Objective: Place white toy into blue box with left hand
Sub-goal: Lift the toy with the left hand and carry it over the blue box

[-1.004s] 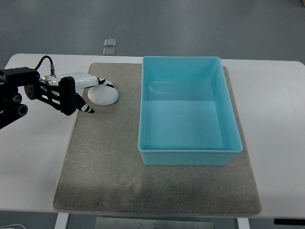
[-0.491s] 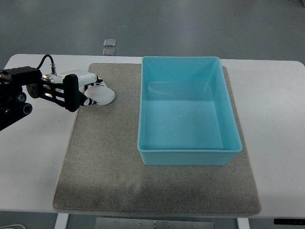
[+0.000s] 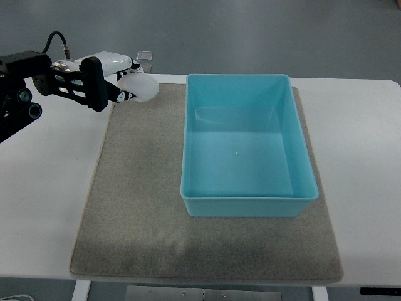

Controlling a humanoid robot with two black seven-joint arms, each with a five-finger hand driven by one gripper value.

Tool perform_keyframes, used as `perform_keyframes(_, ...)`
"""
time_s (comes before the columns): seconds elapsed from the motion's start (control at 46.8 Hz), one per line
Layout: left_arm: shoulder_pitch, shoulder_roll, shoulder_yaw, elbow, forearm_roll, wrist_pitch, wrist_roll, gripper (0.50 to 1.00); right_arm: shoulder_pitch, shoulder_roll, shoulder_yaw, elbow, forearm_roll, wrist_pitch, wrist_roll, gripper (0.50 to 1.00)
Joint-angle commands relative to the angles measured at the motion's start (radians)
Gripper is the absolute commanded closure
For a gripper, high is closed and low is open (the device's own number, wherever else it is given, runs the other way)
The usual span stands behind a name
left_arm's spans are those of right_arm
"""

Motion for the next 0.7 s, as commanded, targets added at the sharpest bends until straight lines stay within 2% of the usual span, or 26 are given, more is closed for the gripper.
perform_keyframes(0.0,-0.034,-0.001,-0.003,-0.026,-0.003,0.000,0.000,1.000,0.000,0.000,0.000,0.000,0.000,0.000,0.000,0.564)
perform_keyframes(0.107,-0.054,-0.006,-0.009,-0.079,-0.003,0.000,0.000,1.000,0.000,0.000,0.000,0.002,0.000,0.000,0.000,0.564)
perform_keyframes(0.384,-0.058,-0.100,-0.010,-0.251,-0.001,-0.019,0.000,1.000,0.000,0.000,0.000,0.000,0.000,0.000,0.000,0.564)
perform_keyframes(0.683,-0.051,-0.264,0.011,-0.268,0.013,-0.103,0.001,1.000,0.000,0.000,0.000,0.000,0.000,0.000,0.000,0.564)
